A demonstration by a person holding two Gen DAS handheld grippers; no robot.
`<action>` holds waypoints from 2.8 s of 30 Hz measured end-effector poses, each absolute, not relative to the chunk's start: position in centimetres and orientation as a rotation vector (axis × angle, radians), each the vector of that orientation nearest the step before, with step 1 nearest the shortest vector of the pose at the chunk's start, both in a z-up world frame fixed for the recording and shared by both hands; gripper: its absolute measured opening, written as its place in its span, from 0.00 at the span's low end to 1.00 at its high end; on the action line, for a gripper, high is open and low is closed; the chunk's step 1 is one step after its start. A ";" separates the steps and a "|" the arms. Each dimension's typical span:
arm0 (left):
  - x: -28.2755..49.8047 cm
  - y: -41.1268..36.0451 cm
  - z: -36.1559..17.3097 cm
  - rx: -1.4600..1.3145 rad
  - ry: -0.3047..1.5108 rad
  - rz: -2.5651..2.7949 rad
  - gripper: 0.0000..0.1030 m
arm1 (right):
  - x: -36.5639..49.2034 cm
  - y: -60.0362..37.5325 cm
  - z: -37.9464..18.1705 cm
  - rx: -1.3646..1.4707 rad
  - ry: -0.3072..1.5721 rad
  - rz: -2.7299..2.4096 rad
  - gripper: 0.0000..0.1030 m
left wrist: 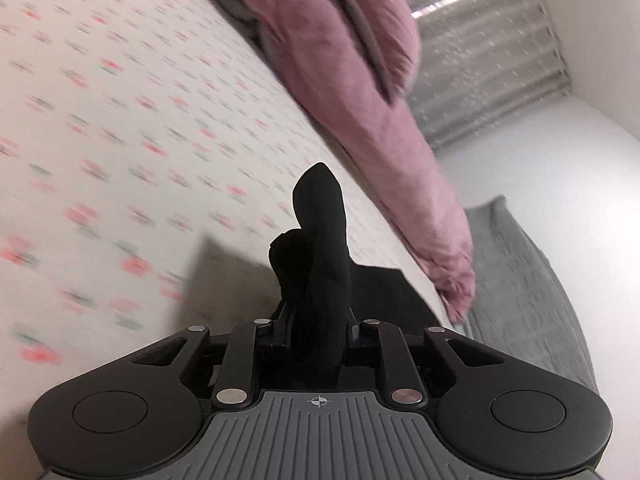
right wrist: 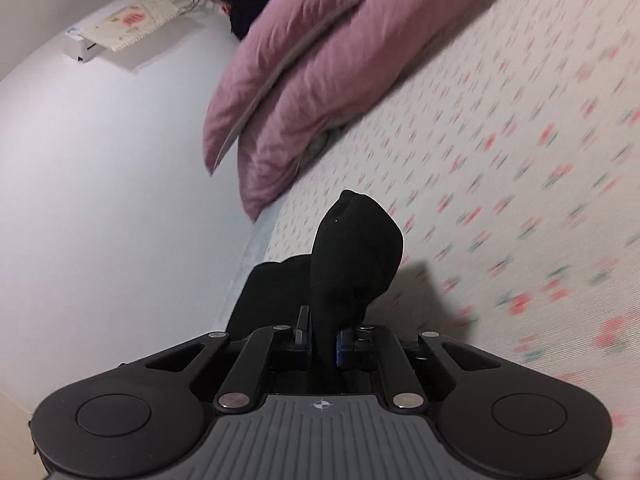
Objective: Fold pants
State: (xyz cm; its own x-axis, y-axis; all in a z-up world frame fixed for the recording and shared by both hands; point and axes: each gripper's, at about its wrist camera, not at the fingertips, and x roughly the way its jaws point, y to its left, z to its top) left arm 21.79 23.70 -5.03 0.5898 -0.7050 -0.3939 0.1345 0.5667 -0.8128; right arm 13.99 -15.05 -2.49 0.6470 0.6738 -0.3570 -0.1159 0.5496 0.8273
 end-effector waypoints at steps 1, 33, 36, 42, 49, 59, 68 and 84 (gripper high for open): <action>22.0 22.3 -5.0 -0.822 0.795 -0.576 0.16 | 13.8 -16.5 -2.1 0.868 0.724 0.497 0.11; 30.7 3.5 -5.7 -0.599 0.676 -0.463 0.27 | 20.3 -33.2 -4.5 0.725 0.560 0.069 0.54; 29.4 2.8 -3.9 -0.501 0.678 -0.436 0.34 | 19.3 -32.7 -3.6 0.711 0.565 0.063 0.56; 24.8 1.8 -1.8 -0.367 0.703 -0.464 0.56 | 16.3 -30.6 -1.0 0.560 0.612 0.067 0.64; 19.6 -0.2 0.3 -0.152 0.738 -0.409 0.76 | 11.5 -27.8 2.0 0.283 0.632 0.047 0.82; 12.0 -3.1 0.4 0.015 0.798 -0.288 1.00 | 4.8 -24.4 2.9 0.080 0.648 -0.019 0.95; 8.9 -4.9 -2.1 0.089 0.844 -0.150 1.00 | 3.8 -24.2 -0.7 0.058 0.737 -0.164 0.97; 8.7 -5.7 -3.5 0.137 0.830 -0.116 1.00 | 4.7 -22.8 -2.6 0.025 0.775 -0.184 0.97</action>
